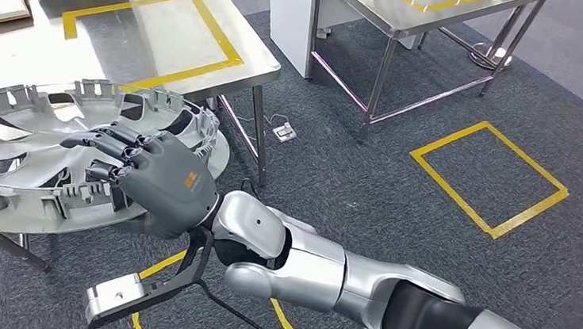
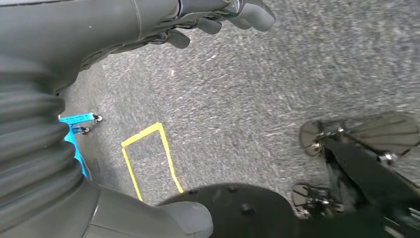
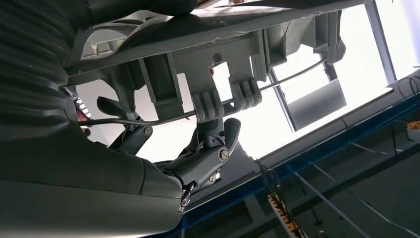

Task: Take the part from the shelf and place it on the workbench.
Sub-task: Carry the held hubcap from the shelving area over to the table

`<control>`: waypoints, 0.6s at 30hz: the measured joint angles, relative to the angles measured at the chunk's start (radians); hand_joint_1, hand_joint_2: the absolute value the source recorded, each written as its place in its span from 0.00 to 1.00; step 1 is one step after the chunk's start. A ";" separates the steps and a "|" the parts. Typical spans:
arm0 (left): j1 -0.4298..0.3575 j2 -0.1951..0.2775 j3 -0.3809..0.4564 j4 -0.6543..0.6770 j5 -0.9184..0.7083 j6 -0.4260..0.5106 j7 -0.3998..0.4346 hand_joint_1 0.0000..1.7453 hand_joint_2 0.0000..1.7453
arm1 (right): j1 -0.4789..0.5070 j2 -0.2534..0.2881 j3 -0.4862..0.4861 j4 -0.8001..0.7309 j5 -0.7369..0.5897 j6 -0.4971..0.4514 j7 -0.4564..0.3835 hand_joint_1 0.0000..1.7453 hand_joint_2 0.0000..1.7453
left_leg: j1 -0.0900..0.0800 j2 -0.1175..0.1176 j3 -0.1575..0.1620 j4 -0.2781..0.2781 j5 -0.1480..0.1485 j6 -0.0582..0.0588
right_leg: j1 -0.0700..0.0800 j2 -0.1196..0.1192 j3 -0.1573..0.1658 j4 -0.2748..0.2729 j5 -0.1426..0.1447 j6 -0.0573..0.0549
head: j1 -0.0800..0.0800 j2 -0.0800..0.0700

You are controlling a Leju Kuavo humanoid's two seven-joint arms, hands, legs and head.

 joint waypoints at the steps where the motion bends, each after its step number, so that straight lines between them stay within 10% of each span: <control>1: -0.001 0.000 0.000 0.000 -0.002 0.000 0.000 0.00 1.00 | -0.001 0.000 0.000 0.000 0.000 0.000 0.000 1.00 1.00 | -0.004 0.001 0.012 -0.023 -0.003 0.005 | 0.001 0.000 0.002 -0.002 -0.003 0.006 | -0.001 0.000; 5: 0.002 0.000 0.000 0.000 -0.006 0.000 0.002 0.00 1.00 | -0.002 0.000 0.000 -0.002 -0.001 -0.001 0.001 1.00 1.00 | -0.002 -0.003 0.034 -0.043 -0.023 0.027 | 0.000 0.000 -0.005 0.031 -0.001 0.024 | 0.004 0.000; 11: 0.001 0.001 0.000 0.000 -0.009 -0.001 0.002 0.00 1.00 | -0.001 -0.002 -0.001 -0.002 -0.001 -0.001 0.000 1.00 1.00 | 0.001 -0.011 0.075 -0.048 -0.057 0.039 | -0.005 0.003 -0.196 0.271 -0.060 0.044 | 0.005 0.000; 15: 0.002 -0.001 0.000 0.000 -0.013 -0.002 0.001 0.00 1.00 | -0.001 -0.005 -0.001 -0.002 -0.001 -0.001 0.001 1.00 1.00 | 0.000 -0.016 0.112 -0.047 -0.090 0.025 | -0.003 0.002 -0.145 0.050 0.097 0.034 | 0.004 0.000; 18: 0.000 0.000 0.000 0.000 -0.014 -0.002 0.001 0.00 1.00 | -0.001 -0.006 -0.002 -0.002 -0.001 -0.001 0.001 1.00 1.00 | -0.002 -0.017 0.119 -0.046 -0.099 0.004 | 0.002 0.004 -0.130 0.001 0.099 0.015 | 0.003 0.000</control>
